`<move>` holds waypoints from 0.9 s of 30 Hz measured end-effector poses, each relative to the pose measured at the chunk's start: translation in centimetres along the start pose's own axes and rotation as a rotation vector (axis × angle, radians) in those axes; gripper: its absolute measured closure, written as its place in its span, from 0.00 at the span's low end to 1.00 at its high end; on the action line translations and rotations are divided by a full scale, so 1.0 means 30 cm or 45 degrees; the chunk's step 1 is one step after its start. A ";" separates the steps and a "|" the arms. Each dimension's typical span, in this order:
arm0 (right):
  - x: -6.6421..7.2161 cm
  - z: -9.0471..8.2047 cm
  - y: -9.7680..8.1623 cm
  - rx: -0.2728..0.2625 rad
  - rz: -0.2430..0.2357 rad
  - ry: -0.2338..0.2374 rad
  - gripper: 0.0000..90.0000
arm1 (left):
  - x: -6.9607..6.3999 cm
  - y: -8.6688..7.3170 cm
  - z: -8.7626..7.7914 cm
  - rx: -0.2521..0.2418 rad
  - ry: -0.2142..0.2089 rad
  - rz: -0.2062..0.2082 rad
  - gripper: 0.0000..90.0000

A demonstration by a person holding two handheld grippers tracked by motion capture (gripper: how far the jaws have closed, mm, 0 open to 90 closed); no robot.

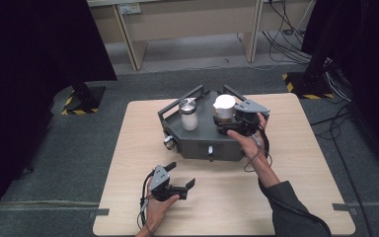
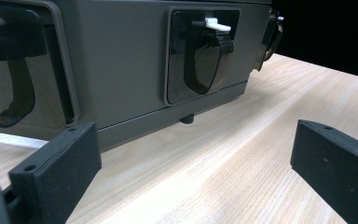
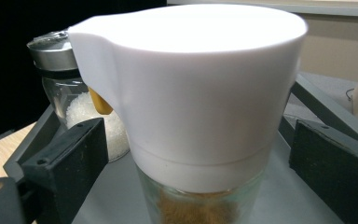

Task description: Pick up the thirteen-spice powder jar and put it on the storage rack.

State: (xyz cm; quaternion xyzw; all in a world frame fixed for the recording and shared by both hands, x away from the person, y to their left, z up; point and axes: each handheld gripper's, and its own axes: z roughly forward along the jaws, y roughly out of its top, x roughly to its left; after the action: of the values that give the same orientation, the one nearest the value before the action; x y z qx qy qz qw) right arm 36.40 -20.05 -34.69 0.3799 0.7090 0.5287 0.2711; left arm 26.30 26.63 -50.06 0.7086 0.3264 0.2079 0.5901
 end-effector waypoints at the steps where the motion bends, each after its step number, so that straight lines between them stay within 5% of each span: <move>1: 0.000 -0.003 -0.001 -0.002 0.005 0.000 0.04 | 0.000 0.000 0.000 -0.001 0.000 -0.001 0.01; 27: 0.007 -0.150 -0.080 -0.075 0.034 0.066 0.02 | 0.002 -0.001 -0.001 0.001 -0.001 -0.010 0.01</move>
State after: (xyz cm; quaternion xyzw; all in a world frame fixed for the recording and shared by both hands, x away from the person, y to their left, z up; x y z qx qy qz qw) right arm 32.14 -22.69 -35.65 0.3674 0.6948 0.5626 0.2564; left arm 26.32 26.68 -50.09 0.7075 0.3292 0.2051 0.5907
